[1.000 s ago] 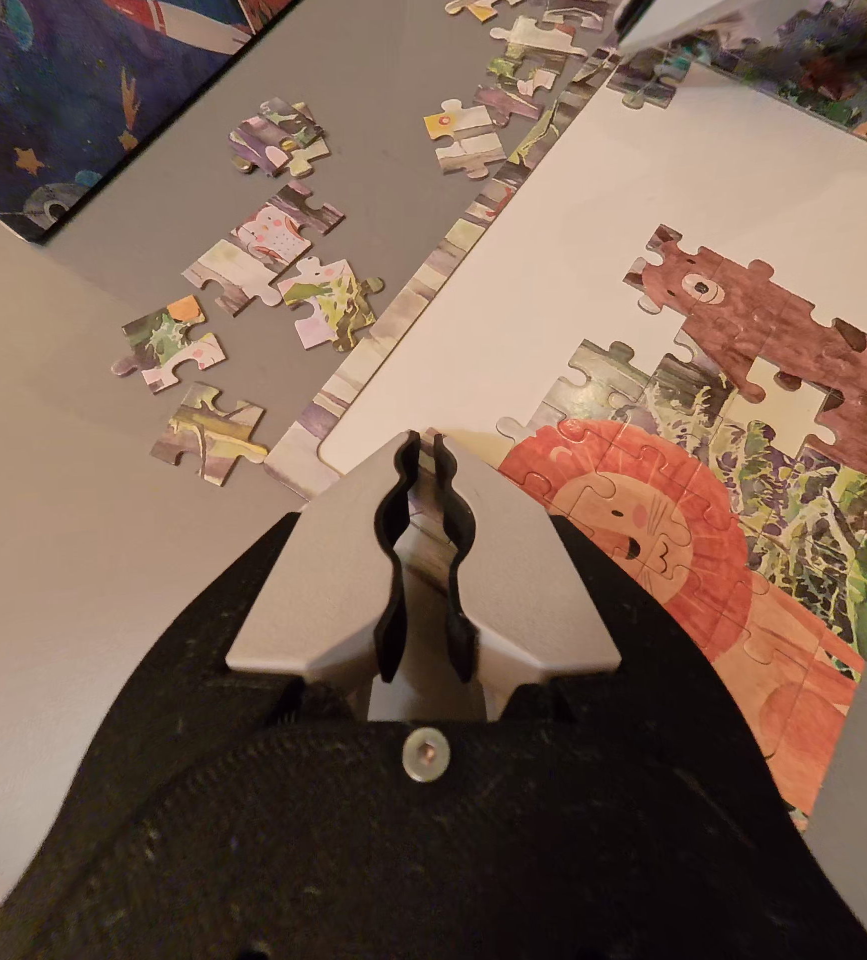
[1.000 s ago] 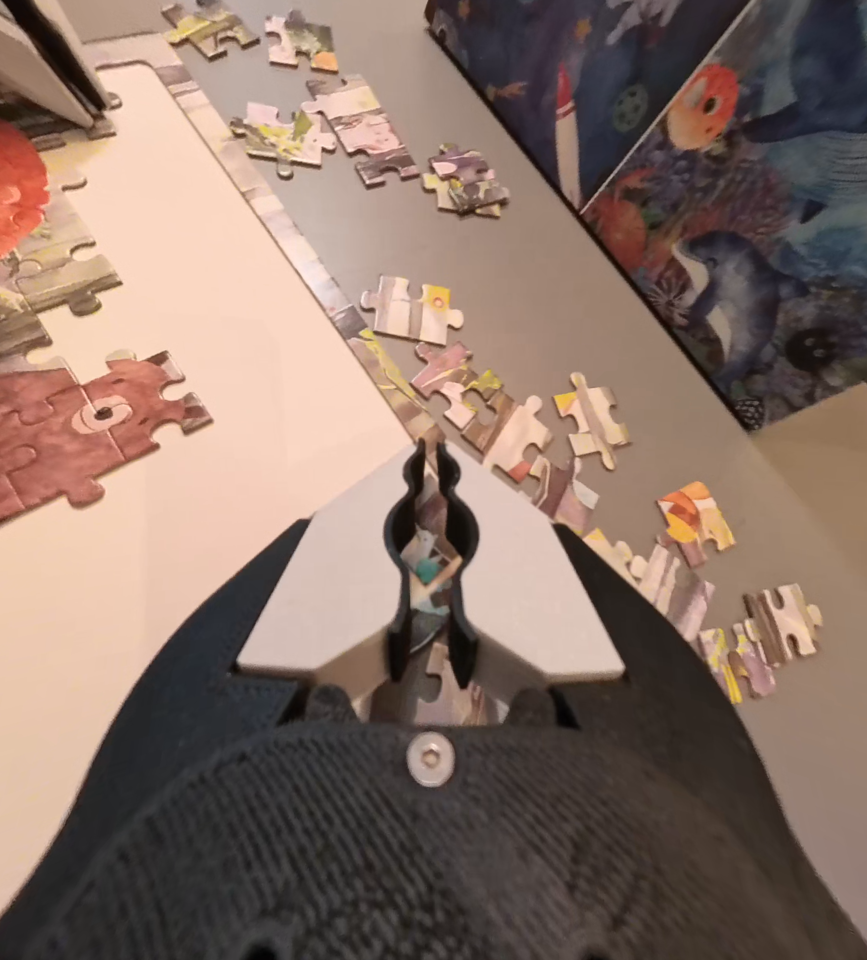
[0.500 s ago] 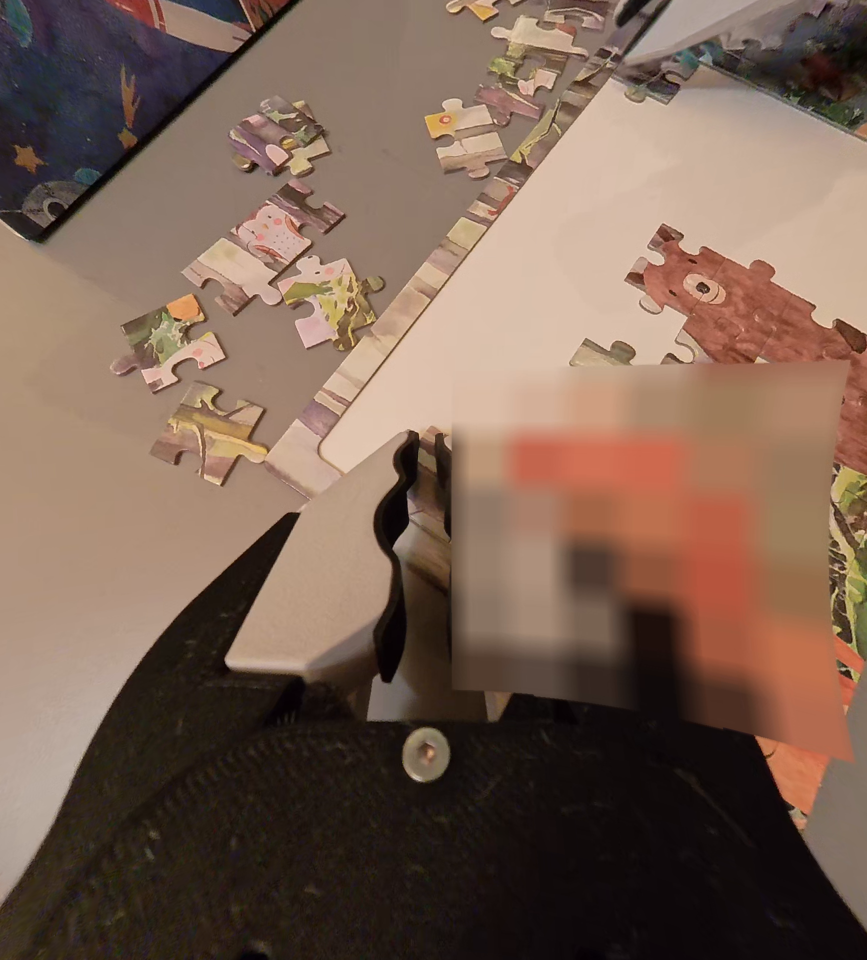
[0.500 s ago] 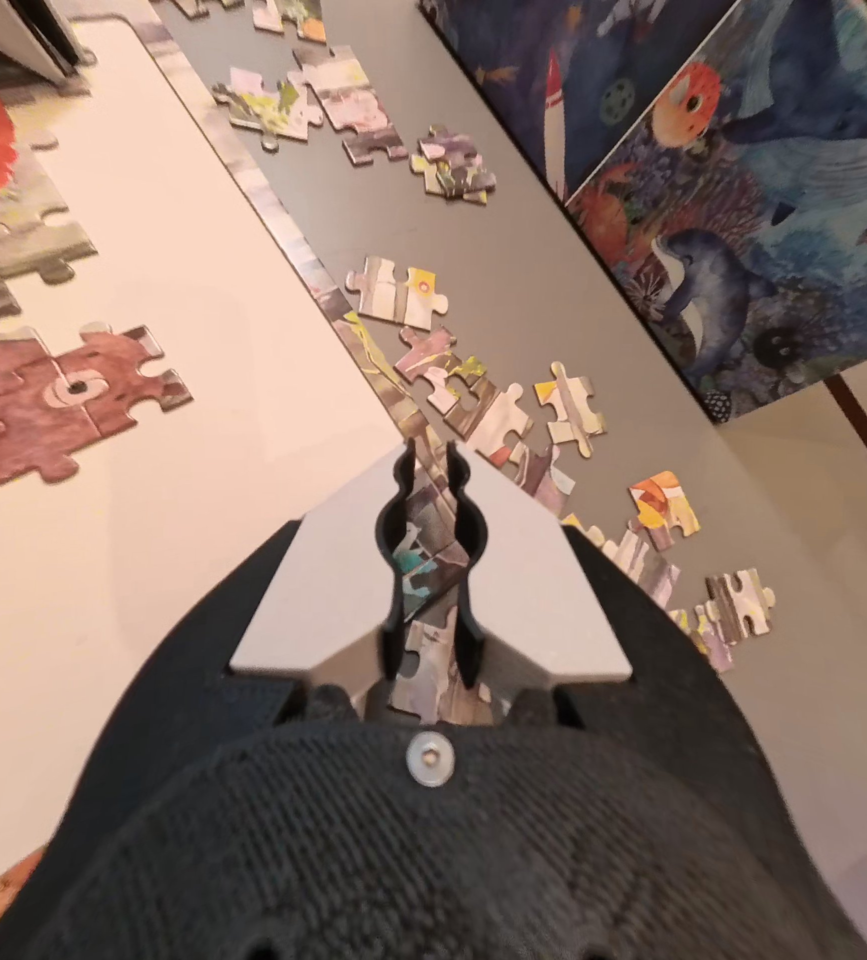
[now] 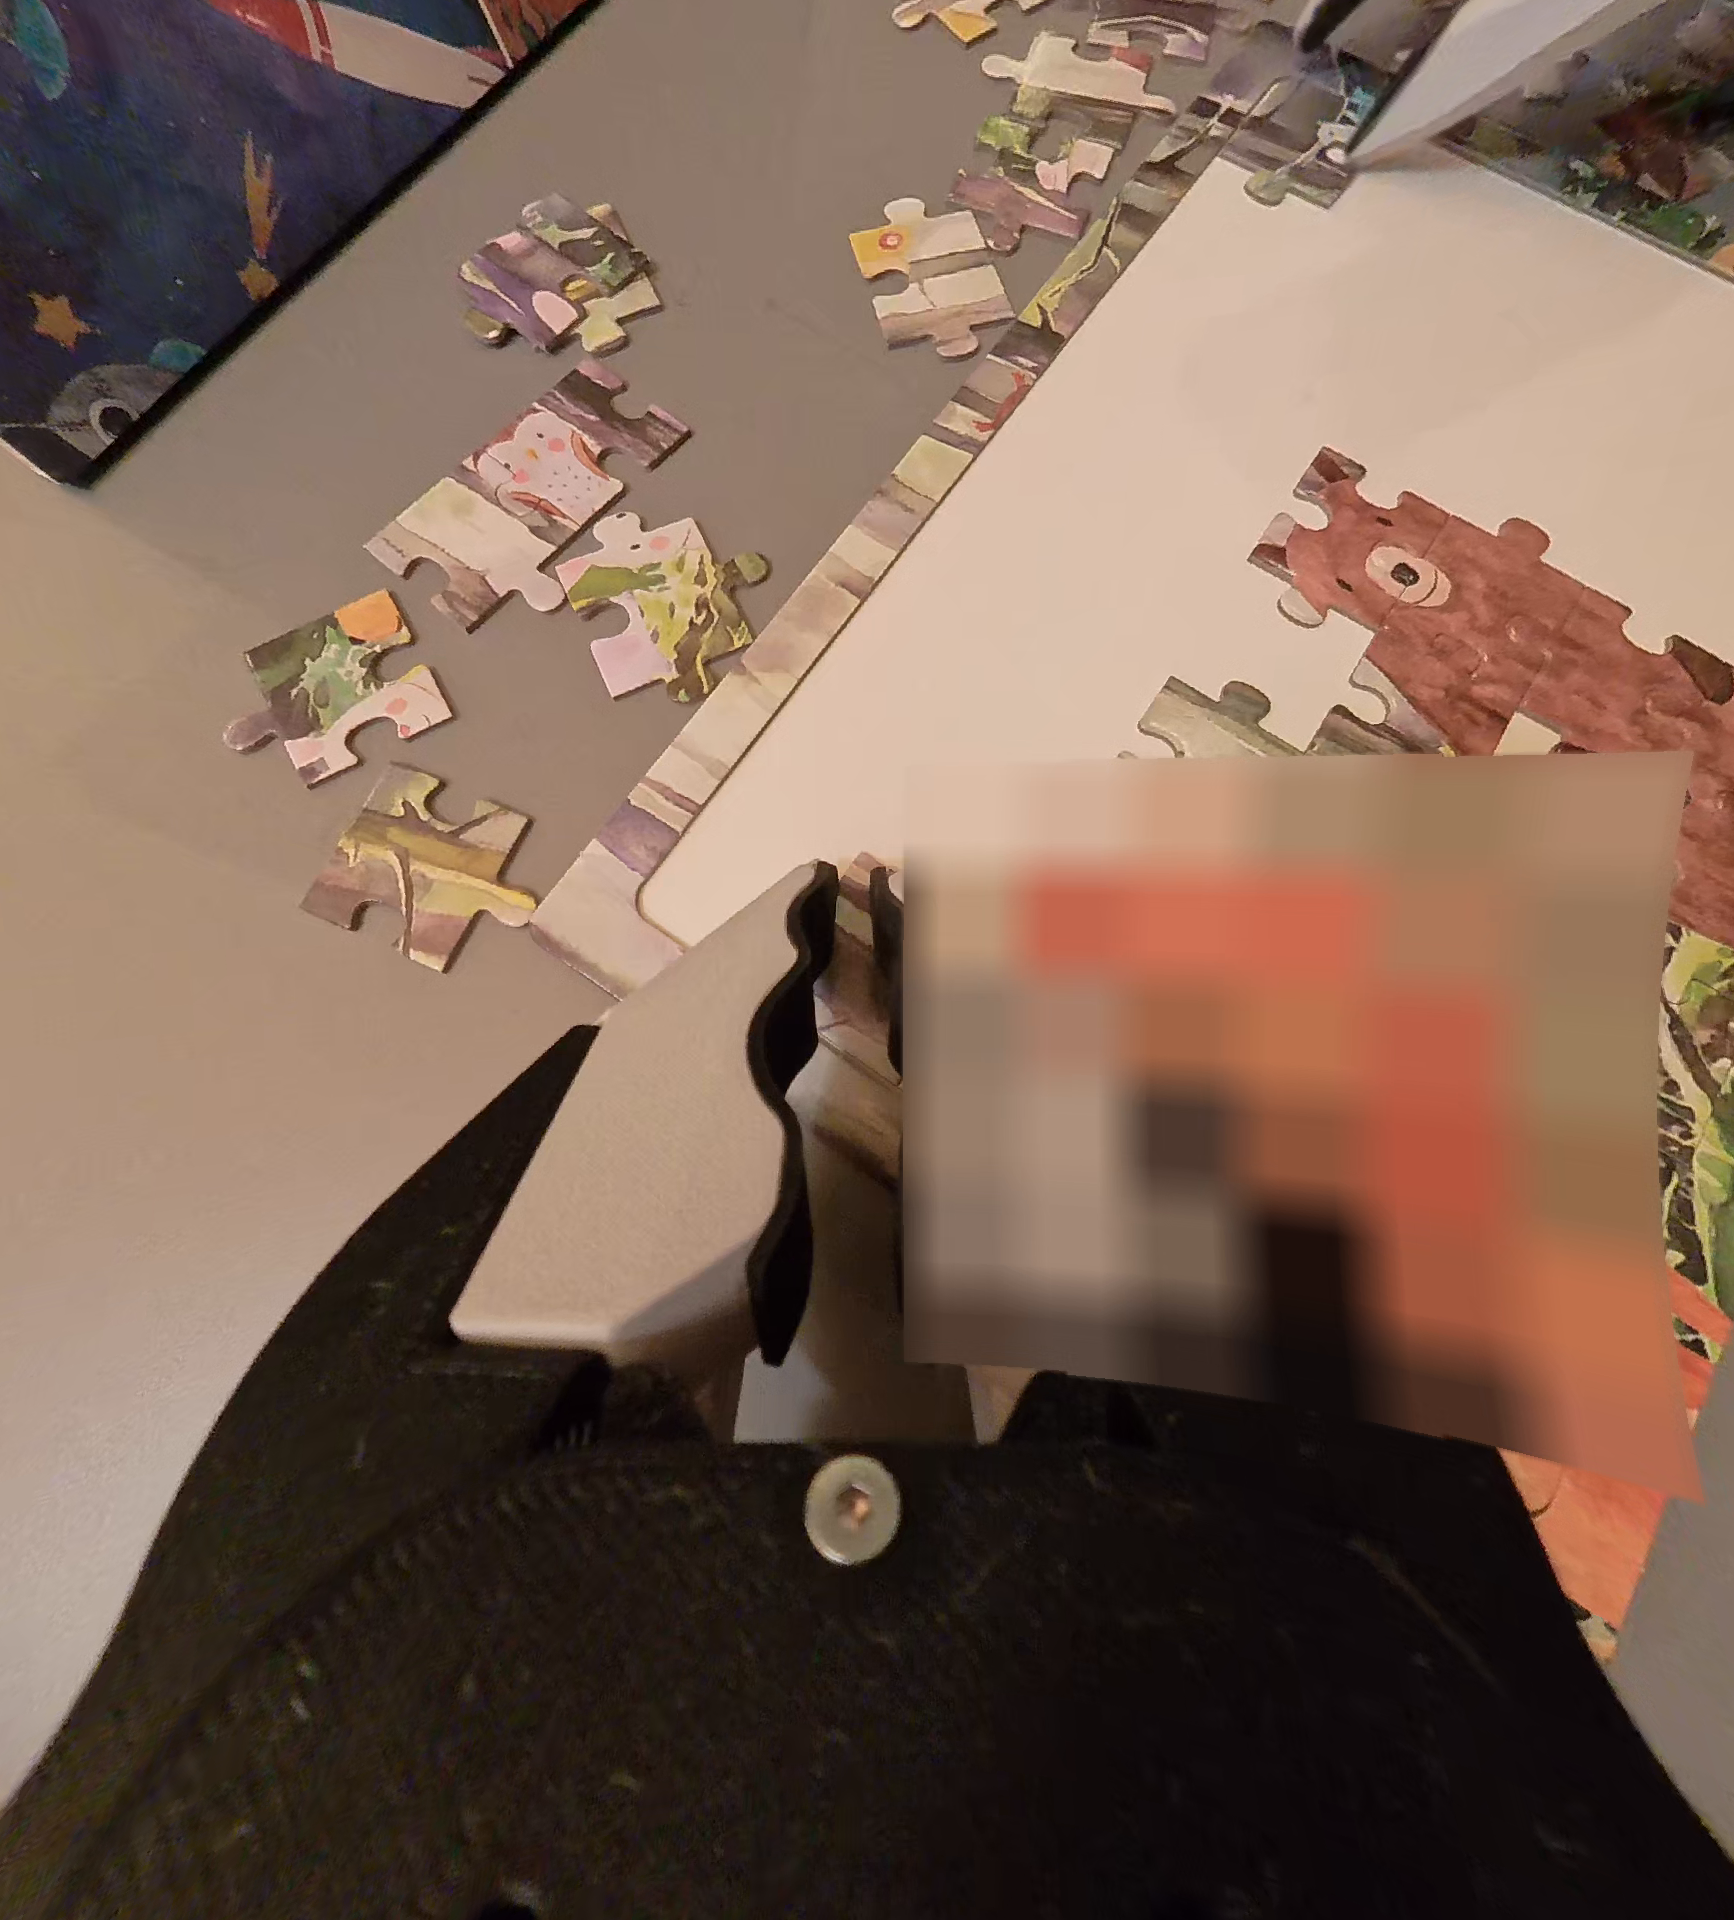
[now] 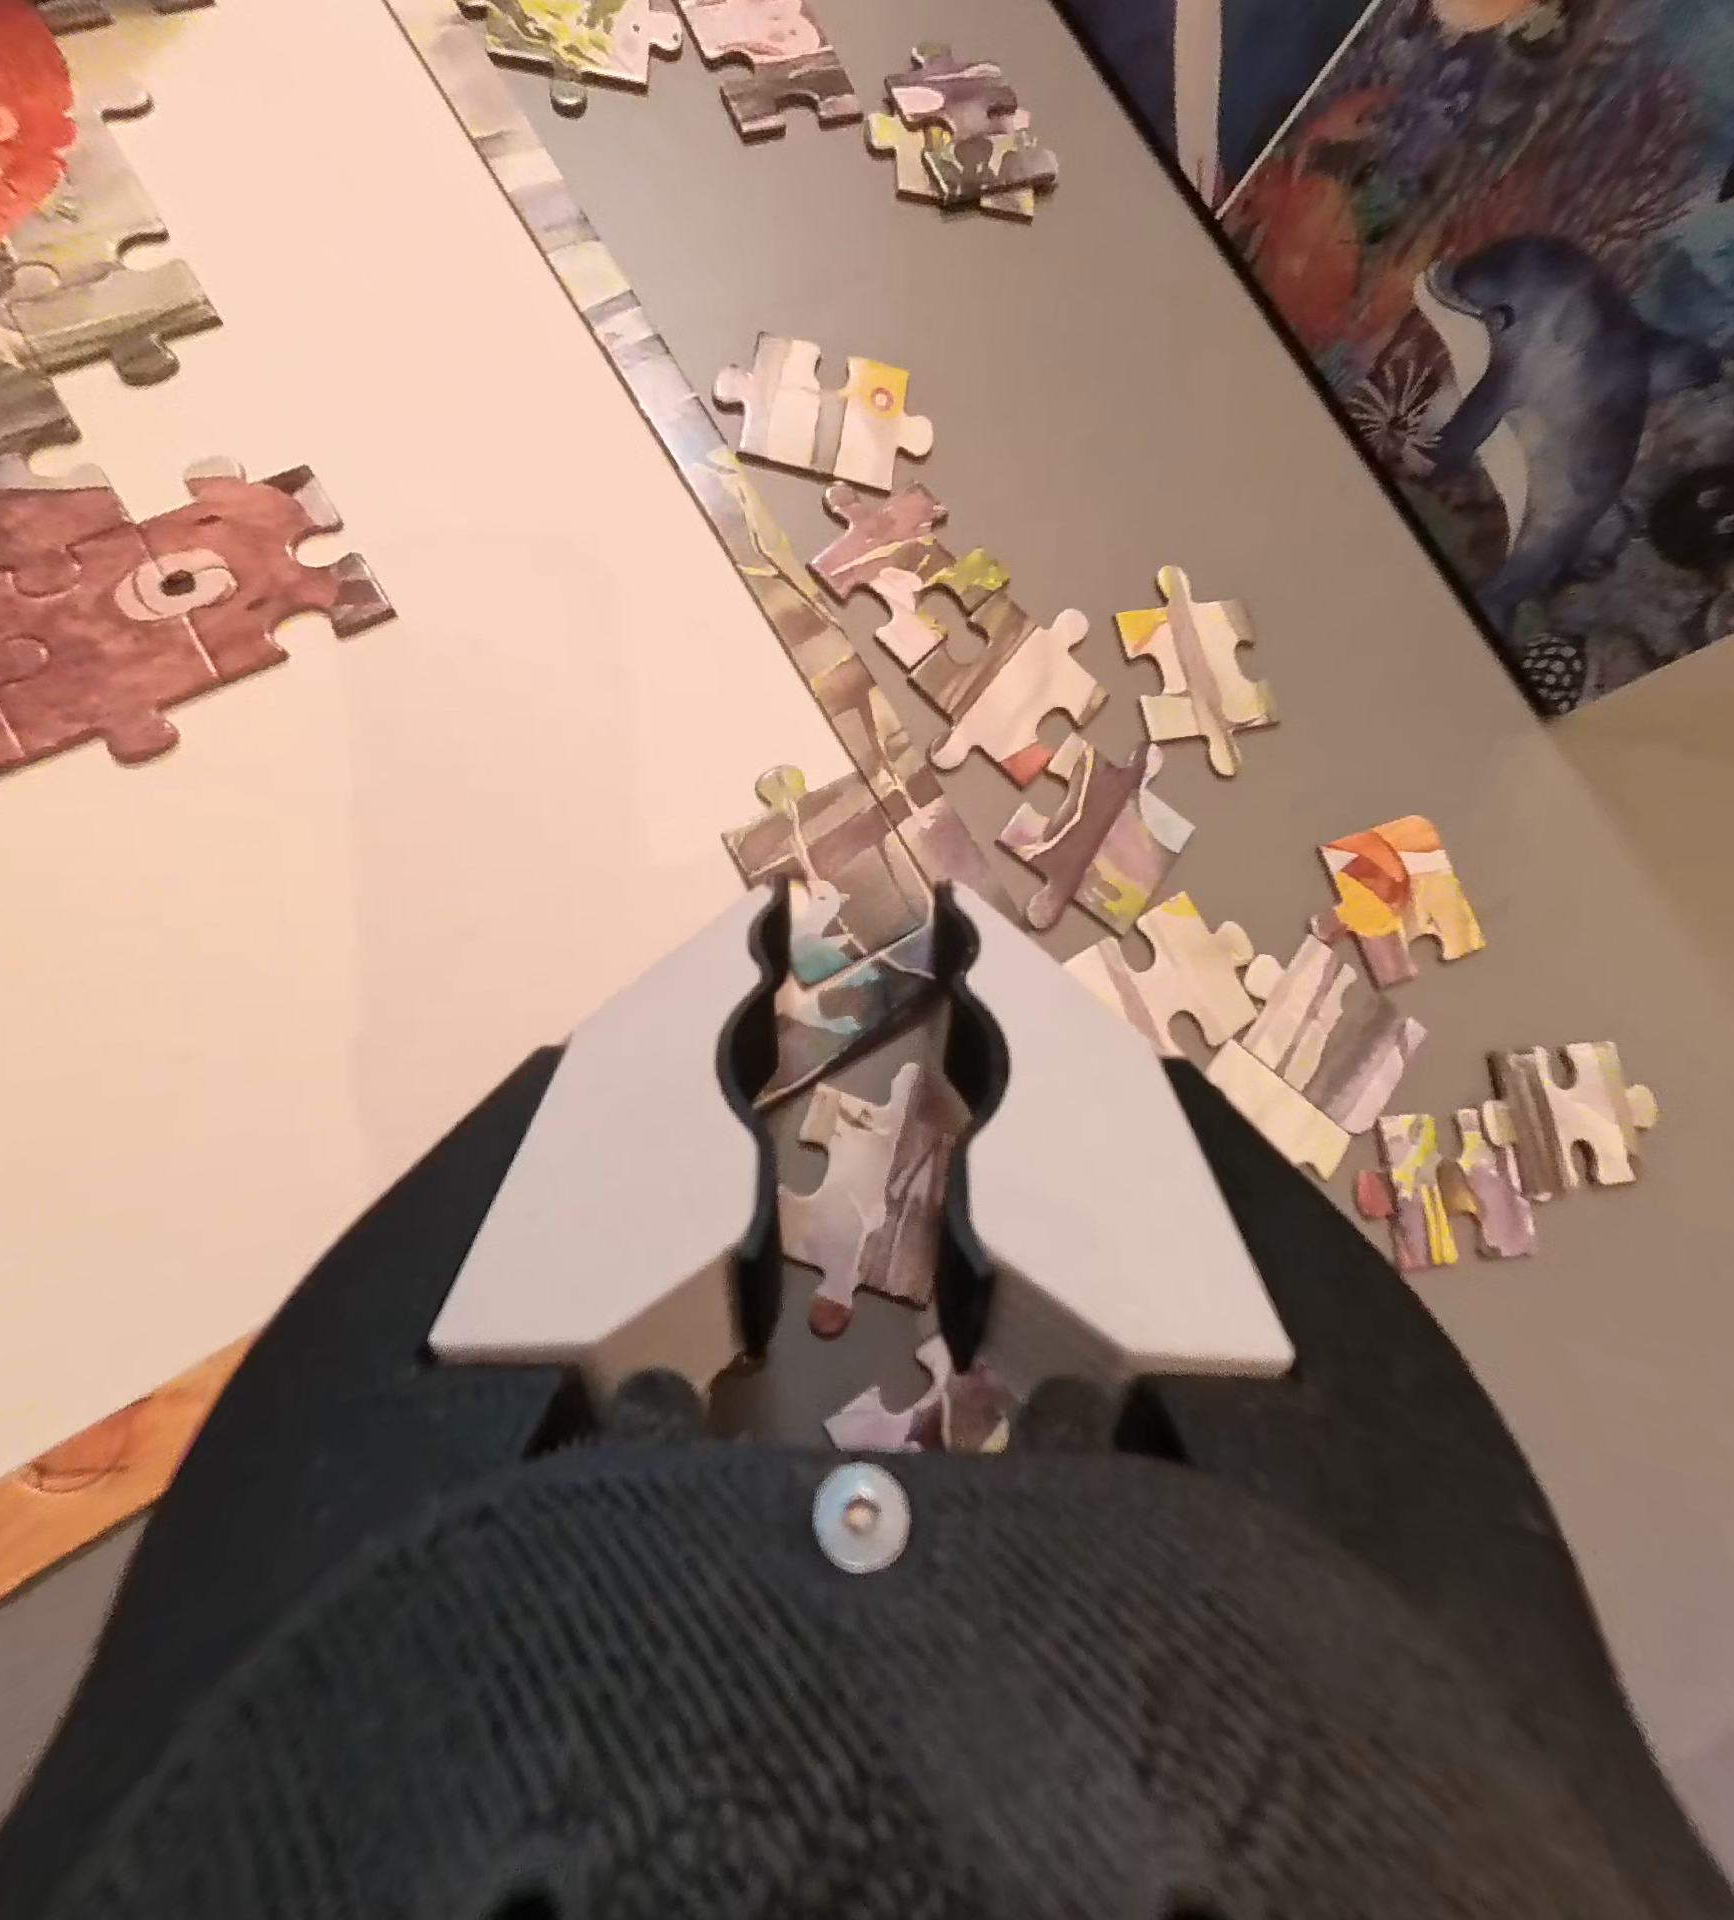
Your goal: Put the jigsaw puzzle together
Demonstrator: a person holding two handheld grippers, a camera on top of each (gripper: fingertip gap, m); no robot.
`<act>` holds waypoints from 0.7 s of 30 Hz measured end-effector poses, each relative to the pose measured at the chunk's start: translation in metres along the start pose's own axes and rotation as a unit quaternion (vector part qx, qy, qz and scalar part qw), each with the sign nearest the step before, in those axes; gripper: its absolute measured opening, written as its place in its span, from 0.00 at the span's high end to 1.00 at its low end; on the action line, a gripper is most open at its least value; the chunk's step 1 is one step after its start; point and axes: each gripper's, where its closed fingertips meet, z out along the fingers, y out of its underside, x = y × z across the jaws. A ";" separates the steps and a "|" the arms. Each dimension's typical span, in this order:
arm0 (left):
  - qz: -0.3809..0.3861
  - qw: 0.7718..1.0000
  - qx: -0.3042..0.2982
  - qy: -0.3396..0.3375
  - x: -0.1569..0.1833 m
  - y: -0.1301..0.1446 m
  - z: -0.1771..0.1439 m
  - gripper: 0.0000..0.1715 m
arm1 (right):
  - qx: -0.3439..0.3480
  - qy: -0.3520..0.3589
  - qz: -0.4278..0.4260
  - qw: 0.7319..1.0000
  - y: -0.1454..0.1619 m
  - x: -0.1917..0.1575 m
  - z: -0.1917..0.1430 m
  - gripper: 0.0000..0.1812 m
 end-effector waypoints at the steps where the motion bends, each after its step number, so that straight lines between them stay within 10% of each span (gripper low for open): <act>1: 0.000 1.000 0.000 0.000 0.000 0.000 0.000 0.97 | -0.001 0.004 -0.001 1.000 0.000 0.001 0.000 0.86; 21: 0.000 1.000 0.000 0.000 0.000 0.000 0.000 0.97 | -0.001 0.025 -0.001 1.000 -0.001 0.008 0.000 0.86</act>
